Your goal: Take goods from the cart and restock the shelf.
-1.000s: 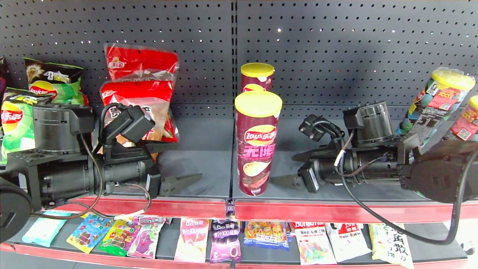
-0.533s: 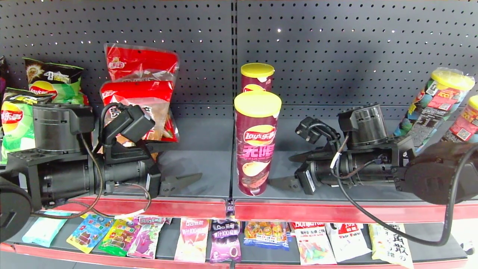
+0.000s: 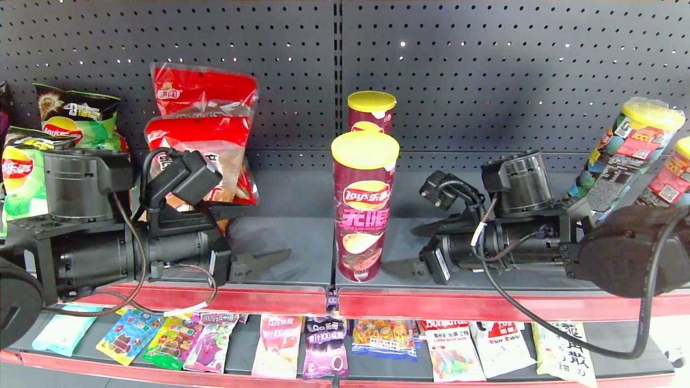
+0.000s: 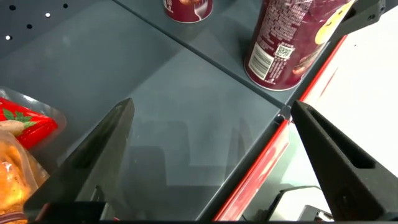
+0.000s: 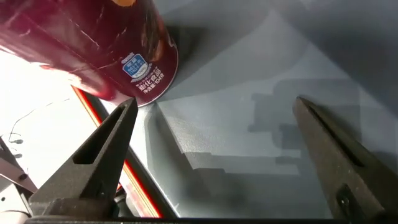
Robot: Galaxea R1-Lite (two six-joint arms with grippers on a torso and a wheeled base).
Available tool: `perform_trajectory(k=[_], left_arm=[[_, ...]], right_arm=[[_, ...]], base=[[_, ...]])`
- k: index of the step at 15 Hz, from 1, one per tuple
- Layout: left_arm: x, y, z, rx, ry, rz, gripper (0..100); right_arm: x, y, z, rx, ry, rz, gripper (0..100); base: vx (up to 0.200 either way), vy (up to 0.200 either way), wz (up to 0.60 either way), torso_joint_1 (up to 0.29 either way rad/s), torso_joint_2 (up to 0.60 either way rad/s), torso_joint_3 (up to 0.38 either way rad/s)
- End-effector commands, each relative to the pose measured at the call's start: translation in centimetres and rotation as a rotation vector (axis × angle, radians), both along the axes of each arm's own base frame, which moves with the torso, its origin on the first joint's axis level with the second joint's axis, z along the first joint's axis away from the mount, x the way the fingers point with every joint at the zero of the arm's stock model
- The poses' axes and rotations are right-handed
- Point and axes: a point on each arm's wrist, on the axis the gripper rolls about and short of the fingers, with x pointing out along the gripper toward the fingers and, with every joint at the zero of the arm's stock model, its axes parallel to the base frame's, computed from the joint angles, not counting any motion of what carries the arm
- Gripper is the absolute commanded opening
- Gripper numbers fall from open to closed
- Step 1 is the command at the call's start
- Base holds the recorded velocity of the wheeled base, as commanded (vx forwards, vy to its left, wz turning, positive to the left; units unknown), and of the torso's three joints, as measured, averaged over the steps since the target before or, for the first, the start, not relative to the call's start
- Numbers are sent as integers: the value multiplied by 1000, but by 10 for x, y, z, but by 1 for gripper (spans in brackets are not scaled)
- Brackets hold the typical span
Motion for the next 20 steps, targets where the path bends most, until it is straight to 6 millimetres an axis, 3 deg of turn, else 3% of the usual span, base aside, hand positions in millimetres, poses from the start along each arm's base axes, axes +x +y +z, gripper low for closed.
perform_trajectory(k=[1, 3, 6, 8, 10, 13, 16, 17, 18, 20], left_arm=[[0, 0, 1, 0, -3, 0, 100], [-1, 0, 0, 0, -3, 0, 100], [-2, 1, 2, -1, -11, -1, 100], [-3, 1, 1, 6, -11, 3, 100], [-10, 4, 0, 17, -11, 35, 100], [-46, 18, 4, 5, -33, 89, 100], [-84, 34, 9, -68, -33, 237, 100], [-93, 38, 10, -81, -43, 289, 100], [-111, 47, 9, -107, -67, 400, 100], [-138, 59, 4, -112, -72, 547, 100]], right_arm=[[1, 1, 1, 1, -4, -1, 100], [0, -1, 3, 6, -7, -7, 100], [-17, -11, 27, 55, -54, -29, 100], [-49, -22, 53, 98, -127, -2, 100], [-80, -32, 62, 125, -163, 34, 100], [-149, -71, 63, 179, -226, 90, 100], [-188, -106, 68, 231, -313, 33, 100], [-196, -118, 70, 218, -326, -36, 100], [-216, -142, 74, 186, -360, -213, 100], [-248, -165, 70, 130, -394, -483, 100]], base=[[0, 0, 0, 0, 0, 0], [0, 0, 0, 0, 0, 0], [0, 0, 0, 0, 0, 0], [0, 0, 0, 0, 0, 0], [0, 0, 0, 0, 0, 0], [0, 0, 0, 0, 0, 0], [0, 0, 0, 0, 0, 0], [0, 0, 0, 0, 0, 0], [0, 0, 0, 0, 0, 0], [0, 0, 0, 0, 0, 0]])
